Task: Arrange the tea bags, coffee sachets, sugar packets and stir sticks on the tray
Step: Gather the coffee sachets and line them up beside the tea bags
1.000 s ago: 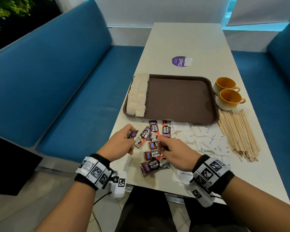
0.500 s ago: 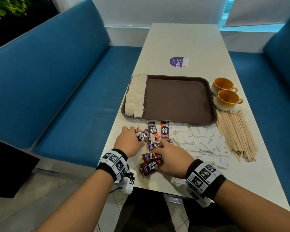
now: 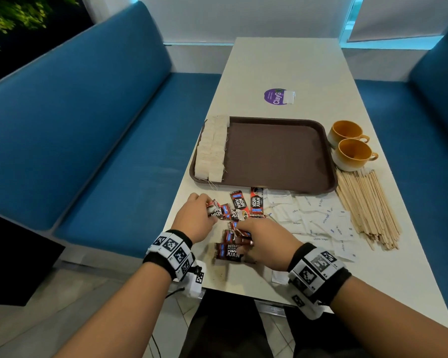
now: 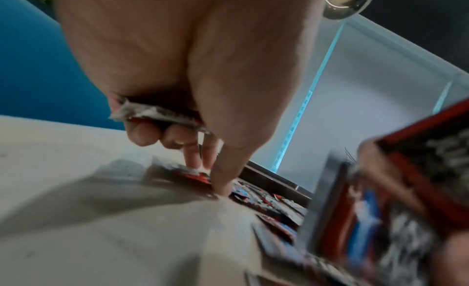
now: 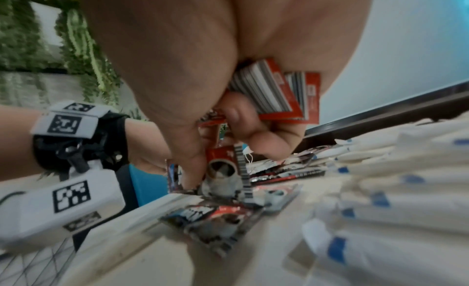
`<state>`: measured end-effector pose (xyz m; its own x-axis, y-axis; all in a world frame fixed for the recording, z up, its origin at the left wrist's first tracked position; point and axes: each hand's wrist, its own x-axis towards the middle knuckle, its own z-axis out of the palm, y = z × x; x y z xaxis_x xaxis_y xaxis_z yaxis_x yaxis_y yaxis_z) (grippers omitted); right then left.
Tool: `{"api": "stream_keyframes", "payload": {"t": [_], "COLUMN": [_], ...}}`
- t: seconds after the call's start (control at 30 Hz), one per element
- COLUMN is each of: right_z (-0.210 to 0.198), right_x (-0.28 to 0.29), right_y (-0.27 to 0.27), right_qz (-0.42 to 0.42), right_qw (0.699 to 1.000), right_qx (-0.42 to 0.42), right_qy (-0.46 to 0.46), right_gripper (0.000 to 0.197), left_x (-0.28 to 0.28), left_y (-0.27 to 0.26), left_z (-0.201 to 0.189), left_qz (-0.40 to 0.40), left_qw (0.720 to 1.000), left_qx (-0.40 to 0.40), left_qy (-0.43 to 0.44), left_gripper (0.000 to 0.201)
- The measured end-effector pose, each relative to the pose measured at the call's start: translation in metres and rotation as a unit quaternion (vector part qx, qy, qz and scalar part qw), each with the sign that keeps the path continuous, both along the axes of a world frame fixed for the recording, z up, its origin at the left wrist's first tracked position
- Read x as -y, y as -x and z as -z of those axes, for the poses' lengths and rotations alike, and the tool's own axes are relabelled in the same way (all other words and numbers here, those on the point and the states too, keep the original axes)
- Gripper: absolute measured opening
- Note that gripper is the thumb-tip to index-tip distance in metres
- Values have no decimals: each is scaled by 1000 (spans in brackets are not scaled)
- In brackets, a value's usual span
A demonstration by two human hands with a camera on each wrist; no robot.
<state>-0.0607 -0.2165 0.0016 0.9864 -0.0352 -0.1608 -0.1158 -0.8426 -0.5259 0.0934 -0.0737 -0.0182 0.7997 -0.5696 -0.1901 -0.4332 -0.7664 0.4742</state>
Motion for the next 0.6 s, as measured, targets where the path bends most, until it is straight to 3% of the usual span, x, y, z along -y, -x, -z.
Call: {"api": "stream_keyframes", "payload": {"t": [0.17, 0.27, 0.43, 0.5, 0.6], "right_z": [-12, -16, -21, -25, -26], "right_x": [15, 25, 39, 38, 36], "right_y": [9, 15, 28, 35, 44], "right_qz": [112, 186, 260, 273, 294], "right_qw": [983, 958, 921, 897, 866], "right_qx": [59, 51, 23, 29, 25], "right_qy": [-135, -212, -290, -347, -403], "right_gripper": [18, 20, 2, 12, 30], "left_x": [-3, -15, -39, -47, -57], "left_y": [-2, -1, 3, 5, 8], "left_z": [-6, -11, -14, -15, -14], "left_qz": [20, 50, 80, 67, 0], "left_qw": [999, 995, 991, 992, 983], "left_qx": [-15, -61, -92, -97, -177], "left_qy": [-42, -55, -57, -42, 42], "left_gripper": [42, 28, 25, 22, 14]}}
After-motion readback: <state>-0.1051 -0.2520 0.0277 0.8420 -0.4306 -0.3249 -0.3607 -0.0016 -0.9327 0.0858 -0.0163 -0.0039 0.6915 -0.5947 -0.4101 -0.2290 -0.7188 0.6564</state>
